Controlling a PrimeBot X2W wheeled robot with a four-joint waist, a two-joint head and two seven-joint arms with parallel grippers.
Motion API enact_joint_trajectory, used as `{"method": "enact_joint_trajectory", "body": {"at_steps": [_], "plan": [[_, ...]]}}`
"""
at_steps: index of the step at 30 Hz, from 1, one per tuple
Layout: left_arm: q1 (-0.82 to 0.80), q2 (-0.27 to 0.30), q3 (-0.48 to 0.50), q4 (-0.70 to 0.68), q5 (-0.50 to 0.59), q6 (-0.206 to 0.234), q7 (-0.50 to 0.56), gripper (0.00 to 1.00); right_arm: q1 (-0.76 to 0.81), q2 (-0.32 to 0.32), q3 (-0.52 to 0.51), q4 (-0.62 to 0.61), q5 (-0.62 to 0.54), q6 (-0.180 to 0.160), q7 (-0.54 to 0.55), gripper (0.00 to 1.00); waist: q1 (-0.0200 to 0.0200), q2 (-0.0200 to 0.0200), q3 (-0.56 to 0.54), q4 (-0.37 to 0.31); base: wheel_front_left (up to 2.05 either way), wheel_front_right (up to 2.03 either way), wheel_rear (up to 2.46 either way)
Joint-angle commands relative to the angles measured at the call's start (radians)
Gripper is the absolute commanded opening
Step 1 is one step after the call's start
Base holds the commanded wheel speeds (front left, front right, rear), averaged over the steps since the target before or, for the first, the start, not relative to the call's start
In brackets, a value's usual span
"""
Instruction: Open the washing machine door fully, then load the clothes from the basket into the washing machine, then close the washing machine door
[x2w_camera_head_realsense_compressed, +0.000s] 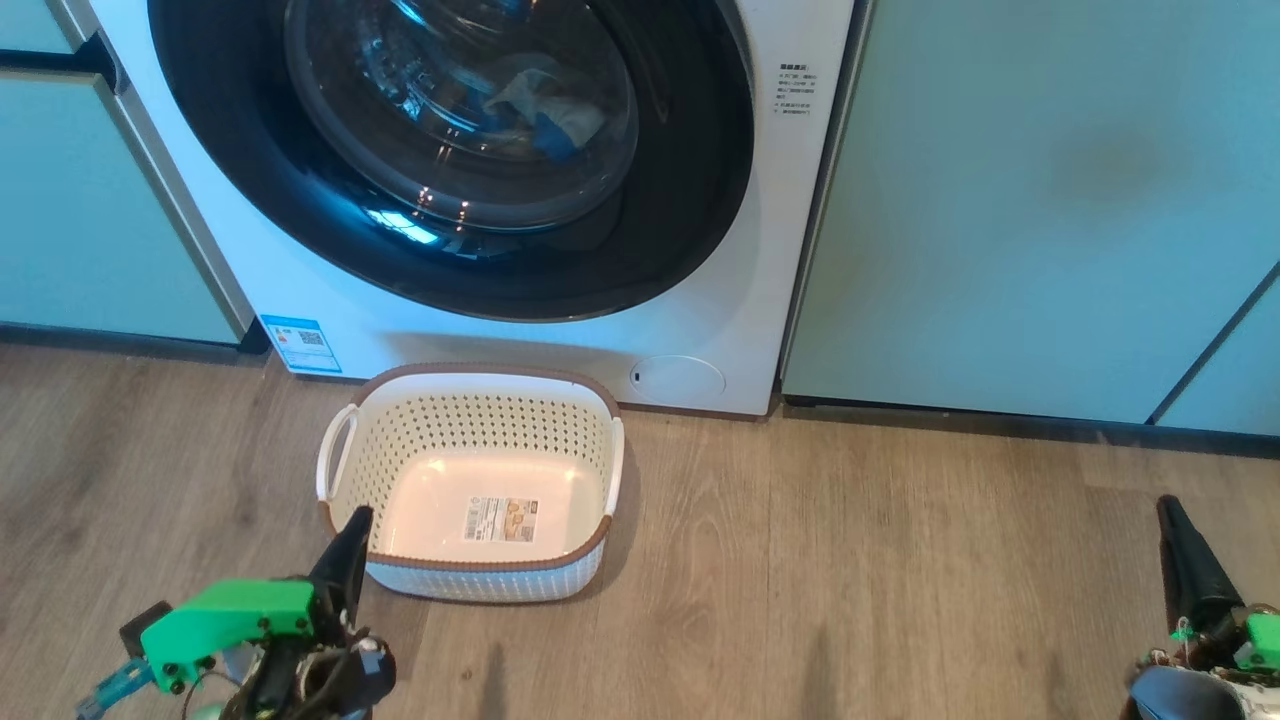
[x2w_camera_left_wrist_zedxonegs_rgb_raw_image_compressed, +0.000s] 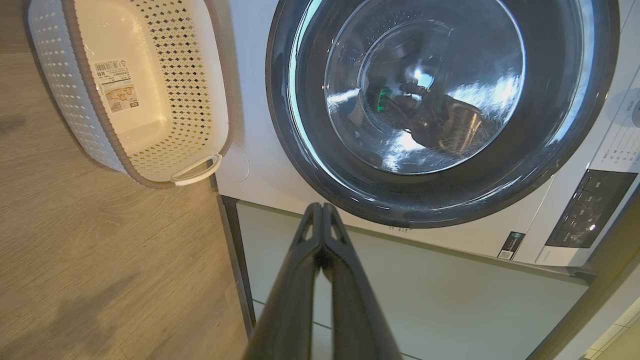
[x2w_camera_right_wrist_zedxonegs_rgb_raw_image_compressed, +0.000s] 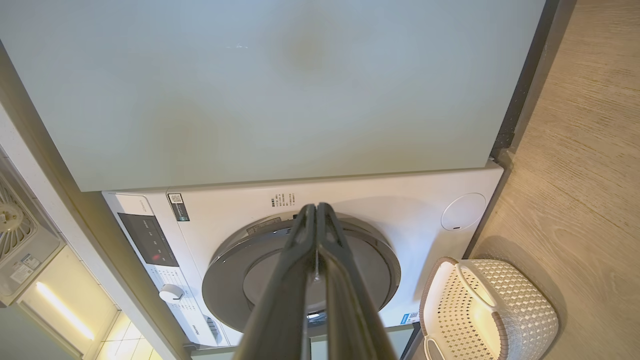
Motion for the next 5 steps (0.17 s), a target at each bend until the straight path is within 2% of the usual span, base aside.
{"method": "enact_joint_trajectory", "body": {"at_steps": [1, 5], "plan": [[-0.027, 0.009, 0.042, -0.037, 0.008, -0.007, 0.007, 0.0, -0.054, -0.008, 0.017, -0.032, -0.01, -0.003, 0.007, 0.0, 0.0, 0.0, 0.0, 0.0, 0.0, 0.0, 0.0], [-0.027, 0.008, 0.042, -0.037, 0.009, -0.007, 0.007, 0.0, -0.054, -0.007, 0.016, -0.032, -0.011, -0.003, 0.007, 0.0, 0.0, 0.0, 0.0, 0.0, 0.0, 0.0, 0.0]]}}
